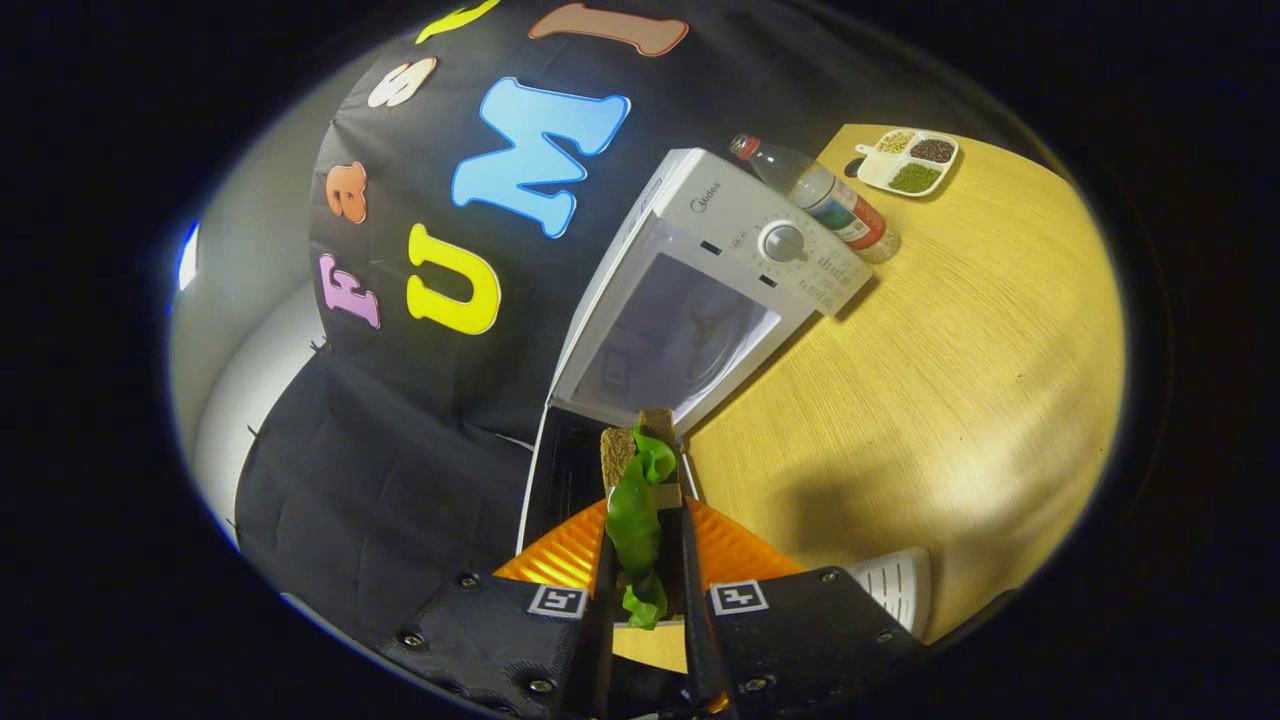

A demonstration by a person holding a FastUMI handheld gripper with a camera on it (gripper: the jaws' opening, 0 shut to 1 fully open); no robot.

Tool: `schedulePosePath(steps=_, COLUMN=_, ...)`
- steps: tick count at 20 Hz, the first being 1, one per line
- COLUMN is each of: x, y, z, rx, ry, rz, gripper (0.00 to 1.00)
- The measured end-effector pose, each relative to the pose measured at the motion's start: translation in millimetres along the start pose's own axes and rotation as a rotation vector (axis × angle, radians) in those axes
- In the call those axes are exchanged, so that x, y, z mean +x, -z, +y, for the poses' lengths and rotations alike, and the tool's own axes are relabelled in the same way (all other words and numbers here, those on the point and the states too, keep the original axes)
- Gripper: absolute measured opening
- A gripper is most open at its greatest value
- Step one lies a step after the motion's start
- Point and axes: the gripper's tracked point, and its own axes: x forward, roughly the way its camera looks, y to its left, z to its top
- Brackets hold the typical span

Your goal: Open the microwave, put the food inside, and close the microwave door.

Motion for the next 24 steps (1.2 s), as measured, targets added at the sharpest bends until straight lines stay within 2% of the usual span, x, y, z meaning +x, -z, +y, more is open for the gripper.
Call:
schedulePosePath(steps=18, x=153.4, y=-65.1, z=-12.1, rx=0.077, ry=-0.011, rz=-0.243, gripper=0.30)
schedulePosePath(steps=24, x=195.9, y=-91.2, z=-18.4, rx=0.067, ry=-0.019, rz=-0.346, gripper=0.30)
